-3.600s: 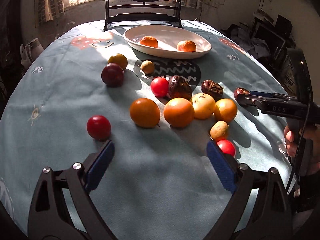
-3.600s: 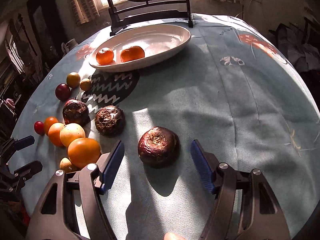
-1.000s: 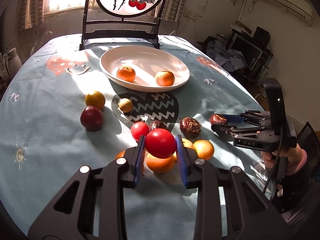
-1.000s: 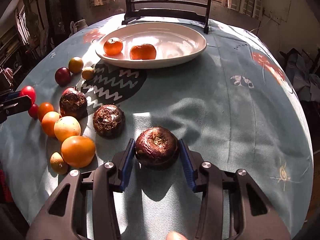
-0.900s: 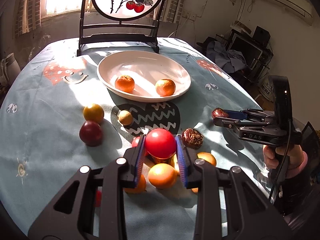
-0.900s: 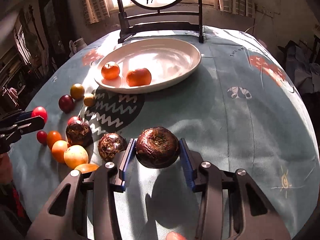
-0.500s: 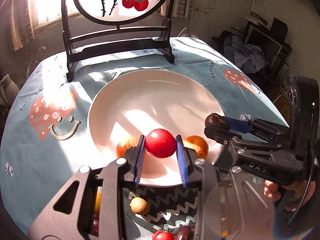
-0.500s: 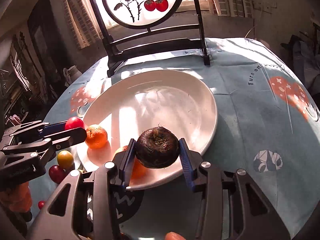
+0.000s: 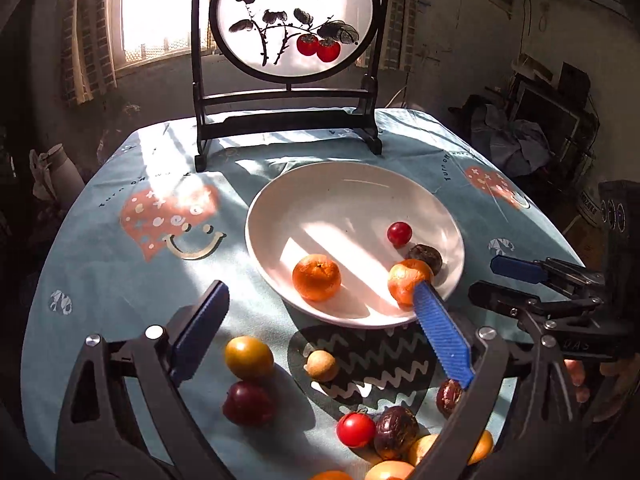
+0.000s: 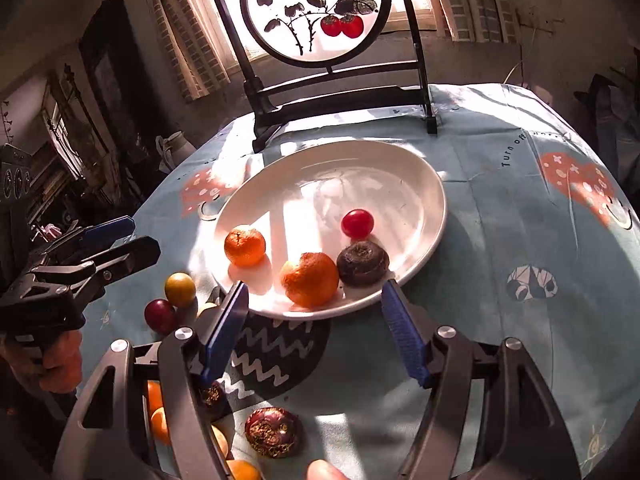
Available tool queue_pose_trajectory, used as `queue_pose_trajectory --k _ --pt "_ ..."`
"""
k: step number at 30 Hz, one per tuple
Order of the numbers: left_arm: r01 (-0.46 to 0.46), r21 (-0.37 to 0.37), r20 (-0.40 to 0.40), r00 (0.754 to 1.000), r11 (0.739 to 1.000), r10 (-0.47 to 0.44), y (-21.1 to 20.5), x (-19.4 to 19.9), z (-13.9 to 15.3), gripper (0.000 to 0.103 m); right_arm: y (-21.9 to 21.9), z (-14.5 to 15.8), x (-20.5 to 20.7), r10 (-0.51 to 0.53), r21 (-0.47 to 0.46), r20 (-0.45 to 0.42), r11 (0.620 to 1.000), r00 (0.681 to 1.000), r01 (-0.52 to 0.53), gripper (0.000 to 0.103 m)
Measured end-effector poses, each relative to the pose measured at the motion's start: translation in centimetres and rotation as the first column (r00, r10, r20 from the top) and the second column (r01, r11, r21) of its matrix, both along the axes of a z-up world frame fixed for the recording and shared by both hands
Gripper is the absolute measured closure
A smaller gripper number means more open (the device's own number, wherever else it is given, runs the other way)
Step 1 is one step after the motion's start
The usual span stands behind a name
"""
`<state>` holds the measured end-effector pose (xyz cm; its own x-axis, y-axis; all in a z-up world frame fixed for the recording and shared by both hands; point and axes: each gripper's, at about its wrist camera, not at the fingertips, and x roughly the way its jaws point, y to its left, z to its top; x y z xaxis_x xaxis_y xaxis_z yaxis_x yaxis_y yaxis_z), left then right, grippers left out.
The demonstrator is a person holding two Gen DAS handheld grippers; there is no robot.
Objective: Organize fruits
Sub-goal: 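Lower the brown fruit and red fruit onto the plate and open both tools, then grasp a large yellow-orange fruit with the right tool while the left tool grasps a red plum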
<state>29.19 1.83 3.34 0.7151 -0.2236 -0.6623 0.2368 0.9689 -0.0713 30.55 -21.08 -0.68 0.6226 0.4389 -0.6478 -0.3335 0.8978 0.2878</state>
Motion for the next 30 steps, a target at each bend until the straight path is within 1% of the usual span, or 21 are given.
queue_pose_trajectory --k 4,7,9,12,14,16,18,19,21,28,29,30 --pt "-0.052 -0.006 -0.025 0.998 0.999 0.052 2.8 -5.3 -1.8 0.006 0.4 -1.3 -5.2 0.044 0.007 -0.010 0.999 0.999 -0.044 0.034" --pt "-0.057 -0.033 -0.064 0.996 0.998 0.055 4.4 -9.1 -3.9 0.006 0.9 -2.7 -8.7 0.073 0.009 -0.031 0.997 0.997 -0.073 0.034" --pt "-0.050 -0.052 -0.084 0.995 0.997 0.046 5.0 -11.4 -5.1 0.006 1.3 -3.4 -10.4 0.090 0.014 -0.050 0.996 0.995 -0.089 0.034" --pt "-0.039 -0.084 -0.093 0.995 0.996 0.031 5.7 -13.7 -6.5 0.006 1.9 -4.4 -11.5 0.086 -0.022 -0.064 0.996 0.994 -0.087 0.034" --pt "-0.040 -0.085 -0.103 0.994 0.996 0.031 5.9 -14.3 -7.4 0.006 2.1 -5.1 -11.4 0.079 -0.029 -0.093 0.996 0.993 -0.082 0.034" --pt "-0.036 -0.097 -0.116 0.993 0.995 0.025 6.2 -14.4 -7.7 0.006 2.3 -5.3 -11.2 0.081 -0.010 -0.104 0.997 0.991 -0.083 0.037" --pt "-0.023 -0.131 -0.091 0.996 0.991 0.012 6.4 -14.5 -7.5 0.006 2.5 -5.4 -11.1 0.080 -0.015 -0.106 0.997 0.991 -0.082 0.039" --pt "-0.024 -0.135 -0.095 0.995 0.991 0.011 6.5 -14.4 -7.5 0.006 2.7 -5.4 -11.1 0.082 -0.017 -0.108 0.996 0.991 -0.085 0.040" --pt "-0.019 -0.134 -0.104 0.995 0.991 0.005 6.3 -14.2 -7.7 0.006 3.1 -5.6 -10.9 0.085 -0.022 -0.111 0.996 0.990 -0.088 0.043" --pt "0.001 -0.127 -0.083 0.996 0.992 -0.012 6.0 -14.5 -7.6 0.006 3.4 -6.1 -10.1 0.092 -0.013 -0.151 0.995 0.984 -0.095 0.049" --pt "0.001 -0.124 -0.082 0.997 0.992 -0.011 6.0 -14.5 -7.6 0.006 3.3 -6.2 -10.1 0.091 -0.008 -0.154 0.996 0.984 -0.093 0.050" --pt "0.003 -0.123 -0.081 0.997 0.992 -0.013 6.0 -14.5 -7.7 0.006 3.3 -6.2 -10.0 0.090 -0.005 -0.156 0.996 0.984 -0.092 0.055"
